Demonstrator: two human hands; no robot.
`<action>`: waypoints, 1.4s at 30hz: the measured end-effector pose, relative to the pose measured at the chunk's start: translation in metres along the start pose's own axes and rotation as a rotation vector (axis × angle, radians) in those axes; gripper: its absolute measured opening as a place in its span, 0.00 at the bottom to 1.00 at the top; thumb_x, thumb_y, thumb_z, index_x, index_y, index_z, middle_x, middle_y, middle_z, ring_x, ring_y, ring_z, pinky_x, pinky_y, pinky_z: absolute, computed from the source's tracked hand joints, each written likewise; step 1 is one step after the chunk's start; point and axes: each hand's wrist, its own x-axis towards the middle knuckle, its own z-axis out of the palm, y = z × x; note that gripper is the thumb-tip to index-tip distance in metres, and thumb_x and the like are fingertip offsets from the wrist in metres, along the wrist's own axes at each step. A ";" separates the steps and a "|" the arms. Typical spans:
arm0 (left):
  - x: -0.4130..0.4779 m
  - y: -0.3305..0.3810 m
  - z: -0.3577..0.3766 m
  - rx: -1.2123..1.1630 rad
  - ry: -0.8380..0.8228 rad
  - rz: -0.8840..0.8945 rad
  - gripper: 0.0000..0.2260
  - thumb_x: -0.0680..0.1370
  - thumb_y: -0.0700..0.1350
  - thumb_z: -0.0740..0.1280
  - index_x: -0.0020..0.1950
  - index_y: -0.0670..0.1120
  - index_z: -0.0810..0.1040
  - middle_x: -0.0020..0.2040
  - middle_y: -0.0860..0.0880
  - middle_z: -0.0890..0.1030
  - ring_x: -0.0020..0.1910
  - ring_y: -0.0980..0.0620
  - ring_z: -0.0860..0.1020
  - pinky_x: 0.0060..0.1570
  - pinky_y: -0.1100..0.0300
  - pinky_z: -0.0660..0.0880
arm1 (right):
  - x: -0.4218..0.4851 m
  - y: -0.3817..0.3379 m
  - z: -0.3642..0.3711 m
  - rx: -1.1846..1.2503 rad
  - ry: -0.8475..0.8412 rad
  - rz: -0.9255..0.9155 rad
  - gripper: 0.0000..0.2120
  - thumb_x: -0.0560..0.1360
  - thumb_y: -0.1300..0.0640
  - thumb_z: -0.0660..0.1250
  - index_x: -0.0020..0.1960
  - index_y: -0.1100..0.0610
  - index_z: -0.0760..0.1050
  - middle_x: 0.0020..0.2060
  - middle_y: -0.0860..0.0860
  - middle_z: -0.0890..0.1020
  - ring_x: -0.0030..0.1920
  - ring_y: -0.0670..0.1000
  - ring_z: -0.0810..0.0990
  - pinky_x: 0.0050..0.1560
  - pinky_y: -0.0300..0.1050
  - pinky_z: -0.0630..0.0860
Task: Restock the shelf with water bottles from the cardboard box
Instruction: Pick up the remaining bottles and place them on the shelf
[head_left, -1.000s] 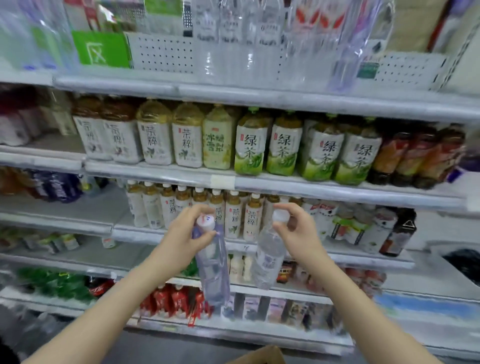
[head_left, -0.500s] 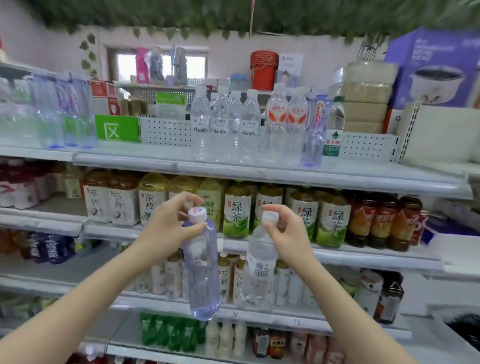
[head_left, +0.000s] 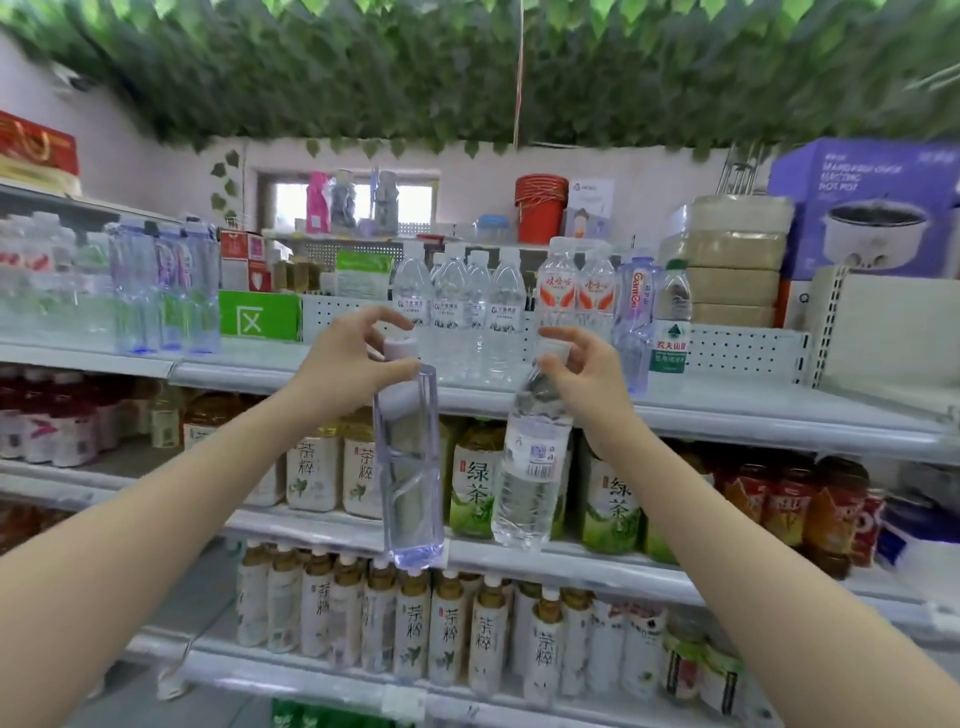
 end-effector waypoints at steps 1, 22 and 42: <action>0.004 0.002 -0.001 0.013 0.010 0.005 0.14 0.69 0.44 0.75 0.51 0.52 0.75 0.39 0.48 0.75 0.34 0.52 0.75 0.40 0.55 0.74 | 0.005 -0.003 0.000 -0.017 0.002 -0.021 0.12 0.78 0.64 0.62 0.61 0.57 0.72 0.38 0.53 0.79 0.27 0.41 0.76 0.28 0.30 0.72; 0.112 -0.048 0.000 0.017 0.003 0.069 0.19 0.70 0.43 0.75 0.57 0.48 0.73 0.39 0.48 0.75 0.36 0.49 0.75 0.35 0.61 0.71 | 0.156 -0.004 0.034 -0.064 0.098 -0.182 0.13 0.79 0.63 0.61 0.60 0.53 0.74 0.45 0.56 0.81 0.39 0.58 0.73 0.34 0.41 0.74; 0.192 -0.066 0.005 -0.085 0.021 0.153 0.16 0.70 0.43 0.74 0.54 0.49 0.73 0.42 0.44 0.79 0.37 0.48 0.77 0.33 0.62 0.73 | 0.246 0.035 0.066 -0.134 0.073 -0.287 0.11 0.79 0.64 0.60 0.57 0.52 0.75 0.43 0.60 0.80 0.32 0.47 0.71 0.29 0.33 0.68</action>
